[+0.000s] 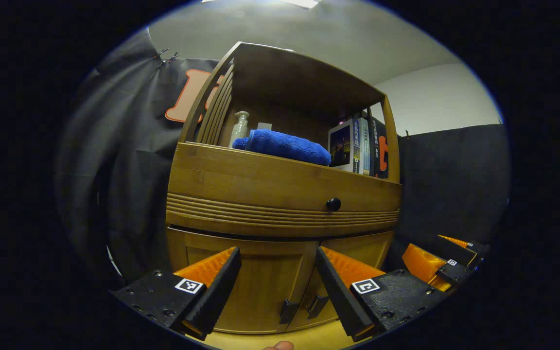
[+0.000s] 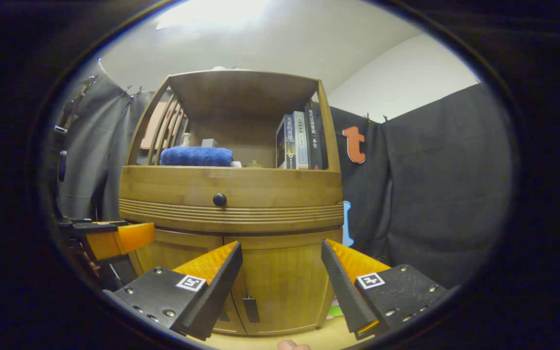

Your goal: Open the right door of the double-door shoe cabinet with the right hand, and open the left door with the left hand.

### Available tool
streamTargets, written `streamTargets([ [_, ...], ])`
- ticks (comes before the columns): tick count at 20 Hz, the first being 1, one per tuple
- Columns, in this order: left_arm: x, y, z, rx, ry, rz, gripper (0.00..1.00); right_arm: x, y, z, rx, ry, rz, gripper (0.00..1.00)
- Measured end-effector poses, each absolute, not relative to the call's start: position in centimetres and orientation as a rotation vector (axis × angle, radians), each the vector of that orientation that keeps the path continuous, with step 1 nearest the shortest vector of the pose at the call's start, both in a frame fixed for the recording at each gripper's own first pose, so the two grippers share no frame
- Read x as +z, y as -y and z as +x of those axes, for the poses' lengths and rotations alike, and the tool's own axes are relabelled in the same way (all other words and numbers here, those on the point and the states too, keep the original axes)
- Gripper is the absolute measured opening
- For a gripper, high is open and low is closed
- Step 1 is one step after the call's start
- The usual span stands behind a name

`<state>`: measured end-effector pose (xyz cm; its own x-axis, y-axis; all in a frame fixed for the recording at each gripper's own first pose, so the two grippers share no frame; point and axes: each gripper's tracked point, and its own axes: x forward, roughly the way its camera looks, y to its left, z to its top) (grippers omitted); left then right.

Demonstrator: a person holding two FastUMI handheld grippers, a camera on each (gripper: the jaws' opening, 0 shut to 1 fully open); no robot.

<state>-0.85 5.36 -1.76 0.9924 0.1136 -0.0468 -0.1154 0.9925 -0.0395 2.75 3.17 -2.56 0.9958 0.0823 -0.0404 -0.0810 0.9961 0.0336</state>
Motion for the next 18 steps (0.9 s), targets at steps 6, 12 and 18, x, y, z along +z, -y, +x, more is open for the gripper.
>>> streamTargets([
  [6,-2.3,-9.1,-1.1,0.219,-0.054,-0.023,0.95,-8.8,-3.8,7.2,0.105,-0.142,0.054,0.96],
  [12,-2.4,-12.3,-0.7,0.323,-0.047,0.016,0.95,-17.8,-7.9,9.6,0.209,-0.321,0.053,0.96],
  [18,-2.7,-13.7,0.0,0.374,-0.040,0.033,0.95,-24.8,-10.5,9.7,0.271,-0.479,0.037,0.82],
])
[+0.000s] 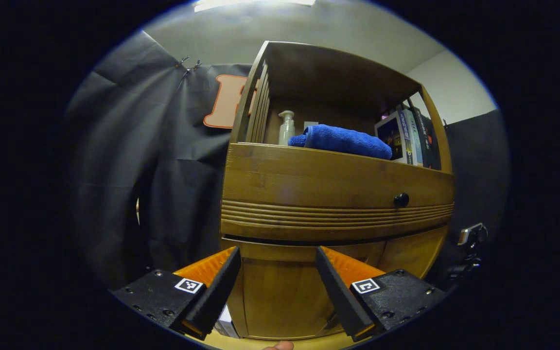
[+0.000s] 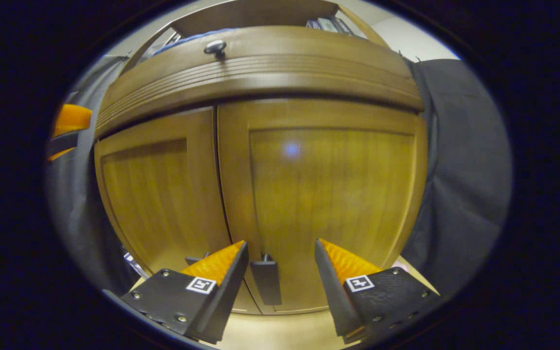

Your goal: Open the right door of the double-door shoe cabinet with the right hand, and open the left door with the left hand.

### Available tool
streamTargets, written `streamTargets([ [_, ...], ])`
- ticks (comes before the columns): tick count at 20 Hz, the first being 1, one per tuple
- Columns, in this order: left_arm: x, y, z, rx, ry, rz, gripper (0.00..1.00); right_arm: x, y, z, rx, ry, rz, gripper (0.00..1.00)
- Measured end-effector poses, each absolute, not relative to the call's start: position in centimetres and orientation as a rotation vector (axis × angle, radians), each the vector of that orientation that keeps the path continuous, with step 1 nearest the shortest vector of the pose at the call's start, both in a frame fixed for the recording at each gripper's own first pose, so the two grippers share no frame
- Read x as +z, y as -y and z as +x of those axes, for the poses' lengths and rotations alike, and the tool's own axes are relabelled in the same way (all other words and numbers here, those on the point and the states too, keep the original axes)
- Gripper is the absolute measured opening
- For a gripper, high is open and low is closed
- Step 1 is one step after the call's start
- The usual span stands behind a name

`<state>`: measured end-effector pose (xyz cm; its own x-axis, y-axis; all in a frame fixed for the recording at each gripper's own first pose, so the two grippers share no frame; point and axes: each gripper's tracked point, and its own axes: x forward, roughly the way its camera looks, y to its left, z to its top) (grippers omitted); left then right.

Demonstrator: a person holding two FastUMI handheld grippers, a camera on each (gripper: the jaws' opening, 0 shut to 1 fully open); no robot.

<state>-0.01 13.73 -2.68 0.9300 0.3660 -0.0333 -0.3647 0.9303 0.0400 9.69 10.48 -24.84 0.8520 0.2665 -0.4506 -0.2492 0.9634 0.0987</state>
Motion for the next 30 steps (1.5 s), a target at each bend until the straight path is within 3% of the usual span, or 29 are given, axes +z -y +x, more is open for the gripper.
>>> streamTargets([
  [3,-3.2,-14.0,0.4,0.381,-0.048,0.027,0.95,-26.9,-11.5,9.7,0.295,-0.531,0.043,0.76],
  [5,-3.5,-14.3,0.3,0.385,-0.055,0.018,0.91,-27.9,-12.0,9.6,0.303,-0.551,0.035,0.52],
  [6,-3.7,-14.5,0.2,0.390,-0.058,0.014,0.95,-28.1,-12.5,9.5,0.300,-0.552,0.036,0.46],
  [9,-3.8,-15.0,-0.3,0.405,-0.062,0.009,0.96,-28.1,-12.3,9.9,0.250,-0.532,0.012,0.31],
  [17,-3.3,-15.4,-1.8,0.410,-0.051,0.005,0.96,-27.7,-11.4,8.8,0.202,-0.545,0.036,0.30],
  [18,-3.3,-15.3,-1.9,0.405,-0.050,0.005,0.96,-27.6,-11.3,8.7,0.196,-0.546,0.038,0.26],
  [19,-3.2,-15.1,-2.0,0.398,-0.049,0.003,0.96,-27.5,-11.2,8.7,0.191,-0.548,0.042,0.26],
  [20,-3.2,-14.9,-2.0,0.389,-0.048,-0.001,0.96,-27.6,-11.4,8.8,0.184,-0.549,0.047,0.35],
  [22,-3.1,-14.3,-2.0,0.367,-0.048,-0.010,0.95,-27.5,-11.3,9.0,0.170,-0.551,0.055,0.30],
  [30,-4.1,-11.6,-0.8,0.270,-0.077,0.051,0.96,-26.4,-10.6,9.0,0.105,-0.553,0.076,0.30],
])
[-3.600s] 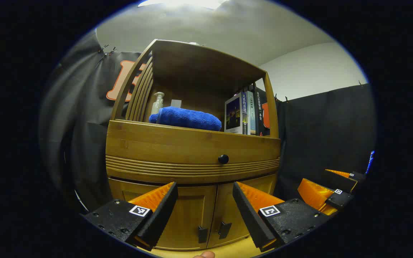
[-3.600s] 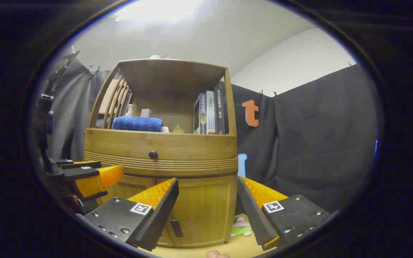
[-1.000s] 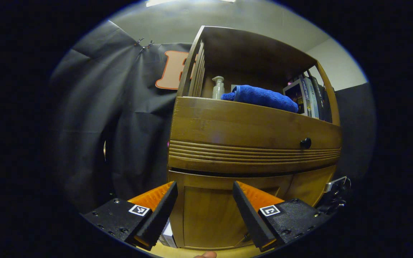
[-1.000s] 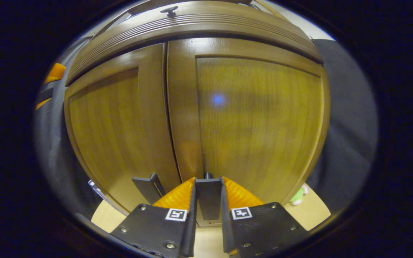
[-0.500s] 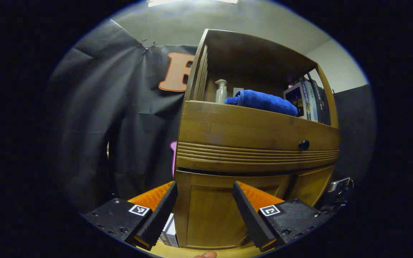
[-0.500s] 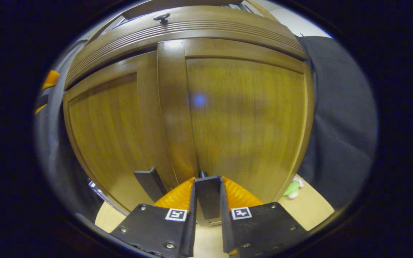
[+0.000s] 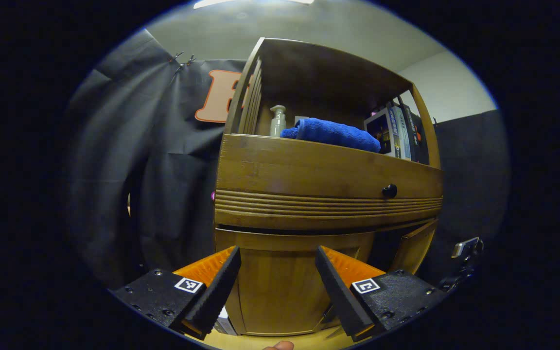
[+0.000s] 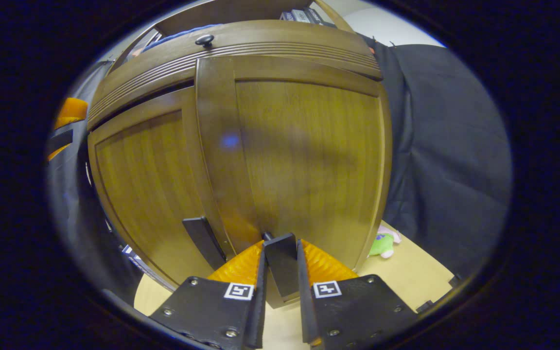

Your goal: Open the right door of the double-door shoe cabinet with the right hand, and open the left door with the left hand.

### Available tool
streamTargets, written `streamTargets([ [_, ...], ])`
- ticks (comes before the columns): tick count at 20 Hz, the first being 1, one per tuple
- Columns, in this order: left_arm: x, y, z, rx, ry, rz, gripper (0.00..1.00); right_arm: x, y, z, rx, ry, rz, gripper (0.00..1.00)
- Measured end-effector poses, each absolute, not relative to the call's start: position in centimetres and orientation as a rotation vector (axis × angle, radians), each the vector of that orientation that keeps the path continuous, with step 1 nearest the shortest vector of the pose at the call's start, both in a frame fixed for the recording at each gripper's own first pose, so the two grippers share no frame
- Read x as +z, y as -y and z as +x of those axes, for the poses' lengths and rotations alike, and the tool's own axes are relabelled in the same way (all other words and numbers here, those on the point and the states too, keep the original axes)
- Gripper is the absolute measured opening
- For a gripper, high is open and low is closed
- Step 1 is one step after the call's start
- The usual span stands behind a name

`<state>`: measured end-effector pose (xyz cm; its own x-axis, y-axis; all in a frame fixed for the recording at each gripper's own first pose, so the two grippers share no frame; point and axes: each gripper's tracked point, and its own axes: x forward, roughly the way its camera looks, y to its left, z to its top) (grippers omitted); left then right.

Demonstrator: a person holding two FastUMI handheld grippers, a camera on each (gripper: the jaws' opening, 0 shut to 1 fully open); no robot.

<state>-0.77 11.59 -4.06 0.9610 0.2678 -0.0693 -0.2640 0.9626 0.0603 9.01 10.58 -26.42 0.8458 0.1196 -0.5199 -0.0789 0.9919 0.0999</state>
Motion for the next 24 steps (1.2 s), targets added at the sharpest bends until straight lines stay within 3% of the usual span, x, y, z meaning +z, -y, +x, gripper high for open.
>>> streamTargets([
  [13,-5.4,-1.2,1.3,-0.028,-0.077,0.020,0.95,-25.9,-9.8,8.8,-0.033,-0.542,0.069,0.30],
  [24,-5.2,1.8,-0.3,-0.106,-0.075,0.023,0.95,-24.7,-8.6,9.4,-0.185,-0.510,0.085,0.30],
])
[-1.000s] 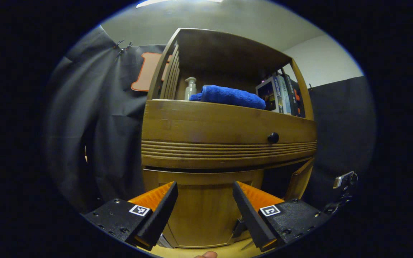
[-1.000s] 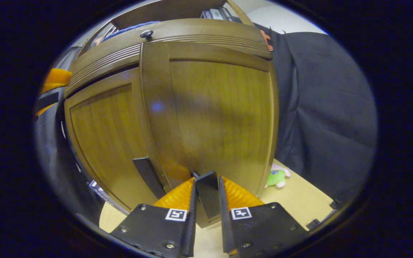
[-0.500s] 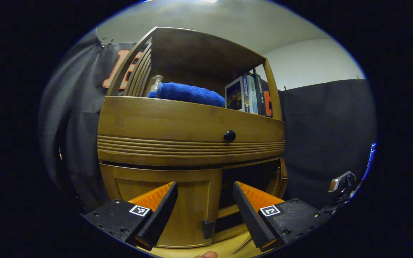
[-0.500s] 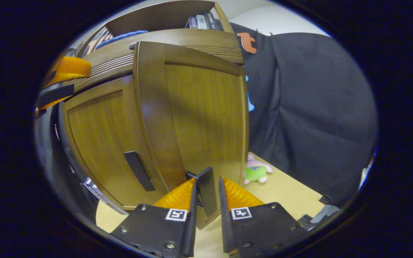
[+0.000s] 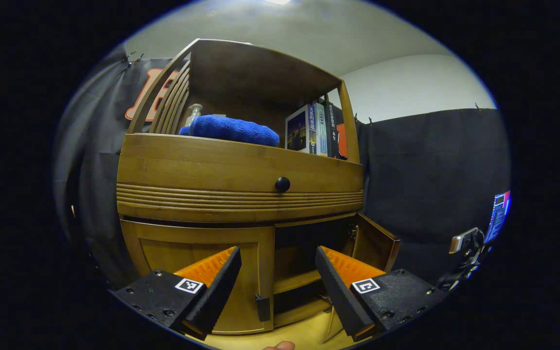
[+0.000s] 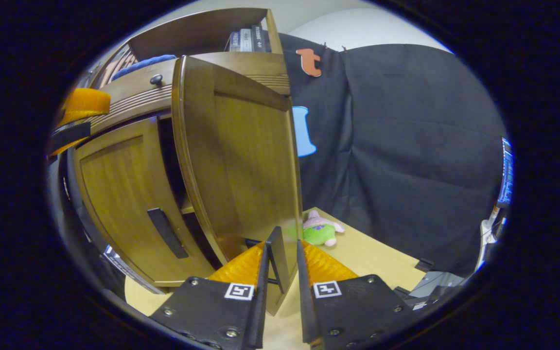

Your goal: Open the right door of the double-door shoe cabinet with the right hand, and open the left door with the left hand.

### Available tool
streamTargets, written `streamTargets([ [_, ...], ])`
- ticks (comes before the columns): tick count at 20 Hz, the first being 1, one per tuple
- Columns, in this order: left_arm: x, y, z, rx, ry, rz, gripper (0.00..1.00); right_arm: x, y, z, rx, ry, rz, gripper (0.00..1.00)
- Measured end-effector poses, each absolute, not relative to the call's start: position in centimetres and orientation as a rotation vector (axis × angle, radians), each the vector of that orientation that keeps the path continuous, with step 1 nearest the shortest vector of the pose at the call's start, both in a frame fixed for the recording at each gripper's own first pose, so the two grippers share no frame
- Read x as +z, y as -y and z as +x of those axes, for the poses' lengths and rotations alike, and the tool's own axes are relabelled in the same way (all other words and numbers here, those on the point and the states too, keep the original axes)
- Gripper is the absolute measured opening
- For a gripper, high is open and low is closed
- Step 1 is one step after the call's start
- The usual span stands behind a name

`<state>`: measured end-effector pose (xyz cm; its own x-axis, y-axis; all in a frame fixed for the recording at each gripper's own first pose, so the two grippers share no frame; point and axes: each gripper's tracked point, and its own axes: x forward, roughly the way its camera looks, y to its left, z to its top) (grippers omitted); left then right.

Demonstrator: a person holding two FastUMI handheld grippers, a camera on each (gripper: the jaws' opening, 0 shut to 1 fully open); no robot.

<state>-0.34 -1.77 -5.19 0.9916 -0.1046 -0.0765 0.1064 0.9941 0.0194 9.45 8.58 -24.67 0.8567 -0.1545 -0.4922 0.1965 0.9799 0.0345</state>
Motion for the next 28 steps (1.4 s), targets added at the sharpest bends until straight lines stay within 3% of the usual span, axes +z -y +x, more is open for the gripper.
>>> streamTargets([
  [1,-5.2,1.6,-0.5,-0.103,-0.077,0.023,0.95,-24.4,-8.0,9.8,-0.198,-0.503,0.082,0.26],
  [2,-5.3,1.5,-0.7,-0.099,-0.077,0.021,0.95,-24.3,-7.4,9.8,-0.212,-0.497,0.077,0.30],
  [3,-5.3,1.2,-0.8,-0.094,-0.079,0.019,0.95,-24.2,-6.9,9.8,-0.227,-0.490,0.073,0.26],
  [6,-5.5,0.3,-1.1,-0.069,-0.083,0.019,0.95,-23.8,-5.7,9.8,-0.269,-0.467,0.070,0.35],
  [7,-5.7,0.0,-1.1,-0.060,-0.087,0.022,0.95,-23.8,-5.4,10.0,-0.279,-0.467,0.065,0.25],
  [8,-5.9,-0.2,-1.1,-0.051,-0.092,0.024,0.95,-23.8,-4.9,9.9,-0.291,-0.467,0.060,0.30],
  [15,-7.5,-0.7,-0.5,-0.028,-0.119,0.018,0.92,-23.6,-3.2,10.5,-0.299,-0.473,0.057,0.29],
  [17,-8.1,-0.9,-0.3,-0.021,-0.130,0.021,0.95,-23.4,-2.3,10.2,-0.289,-0.472,0.032,0.30],
  [18,-8.3,-1.0,-0.2,-0.015,-0.131,0.021,0.92,-23.3,-1.9,10.1,-0.289,-0.470,0.023,0.29],
  [19,-8.5,-1.1,-0.1,-0.010,-0.131,0.020,0.95,-23.0,-1.5,10.1,-0.291,-0.461,0.013,0.30],
  [28,-12.6,-1.2,1.9,0.060,-0.161,0.004,0.95,-21.4,3.2,10.7,-0.396,-0.427,-0.071,0.29],
])
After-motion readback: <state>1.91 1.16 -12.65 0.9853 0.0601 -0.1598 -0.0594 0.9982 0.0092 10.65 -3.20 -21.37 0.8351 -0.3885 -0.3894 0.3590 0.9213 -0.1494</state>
